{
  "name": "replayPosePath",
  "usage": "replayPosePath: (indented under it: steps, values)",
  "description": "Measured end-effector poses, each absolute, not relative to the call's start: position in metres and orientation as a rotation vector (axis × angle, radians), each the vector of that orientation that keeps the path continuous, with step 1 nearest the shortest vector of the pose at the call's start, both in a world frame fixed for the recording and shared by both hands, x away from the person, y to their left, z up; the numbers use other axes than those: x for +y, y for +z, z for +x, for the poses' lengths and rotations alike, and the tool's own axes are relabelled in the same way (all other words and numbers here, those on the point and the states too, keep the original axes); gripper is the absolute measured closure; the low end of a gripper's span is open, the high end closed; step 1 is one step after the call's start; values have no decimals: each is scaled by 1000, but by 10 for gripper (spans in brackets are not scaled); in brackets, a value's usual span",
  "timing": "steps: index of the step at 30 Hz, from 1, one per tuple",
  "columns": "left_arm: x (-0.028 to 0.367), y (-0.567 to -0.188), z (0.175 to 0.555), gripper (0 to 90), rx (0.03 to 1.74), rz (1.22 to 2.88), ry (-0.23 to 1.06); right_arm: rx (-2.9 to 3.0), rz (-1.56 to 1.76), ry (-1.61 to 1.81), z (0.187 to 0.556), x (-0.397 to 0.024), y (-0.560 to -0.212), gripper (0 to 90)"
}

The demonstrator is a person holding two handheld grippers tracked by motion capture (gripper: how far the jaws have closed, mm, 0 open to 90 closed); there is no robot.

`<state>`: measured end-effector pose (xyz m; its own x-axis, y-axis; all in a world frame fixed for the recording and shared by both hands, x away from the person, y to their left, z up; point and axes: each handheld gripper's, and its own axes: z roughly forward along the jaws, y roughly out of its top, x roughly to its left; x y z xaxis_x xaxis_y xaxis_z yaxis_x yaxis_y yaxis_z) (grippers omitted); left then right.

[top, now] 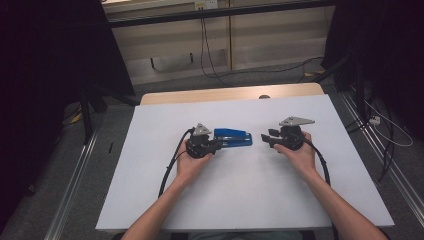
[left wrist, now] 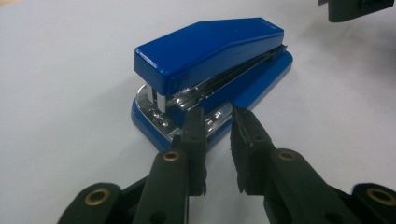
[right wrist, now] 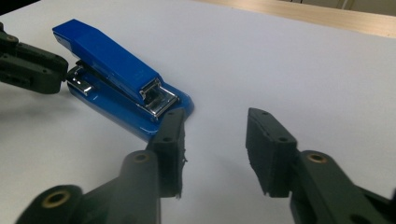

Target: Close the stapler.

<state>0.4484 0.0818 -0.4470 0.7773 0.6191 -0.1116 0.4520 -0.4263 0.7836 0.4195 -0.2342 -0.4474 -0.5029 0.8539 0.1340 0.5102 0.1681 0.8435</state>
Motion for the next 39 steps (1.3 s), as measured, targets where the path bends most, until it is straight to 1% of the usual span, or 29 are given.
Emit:
replayPosePath:
  steps: [4, 6, 8, 12, 16, 19, 22, 25, 30, 37, 39]
  values:
    - [85, -444, 446, 654, 803, 2081, 269, 2061, 1298, 1284, 418, -234, -444, 486]
    - [86, -443, 444, 592, 817, 2064, 258, 2051, 1313, 1287, 417, -233, -443, 412]
    - [88, -440, 444, 571, 810, 2061, 272, 2047, 1312, 1270, 416, -233, -442, 345]
    - [90, -436, 441, 478, 814, 2033, 285, 2028, 1319, 1288, 416, -234, -441, 249]
    - [92, -435, 439, 416, 821, 2037, 315, 2009, 1342, 1296, 416, -234, -441, 111]
    - [94, -435, 439, 331, 837, 2023, 339, 2009, 1338, 1307, 415, -233, -440, 96]
    - [96, -434, 440, 207, 842, 2026, 374, 2013, 1319, 1304, 414, -232, -439, 62]
    - [97, -433, 440, 116, 843, 2031, 389, 2012, 1295, 1307, 412, -230, -437, 49]
    - [100, -432, 439, 52, 833, 2012, 356, 2019, 1258, 1309, 407, -228, -433, 37]
    - [103, -430, 434, 44, 797, 2002, 342, 1997, 1248, 1315, 400, -230, -431, 38]
    - [105, -428, 432, 43, 807, 1998, 365, 1992, 1249, 1313, 398, -232, -430, 38]
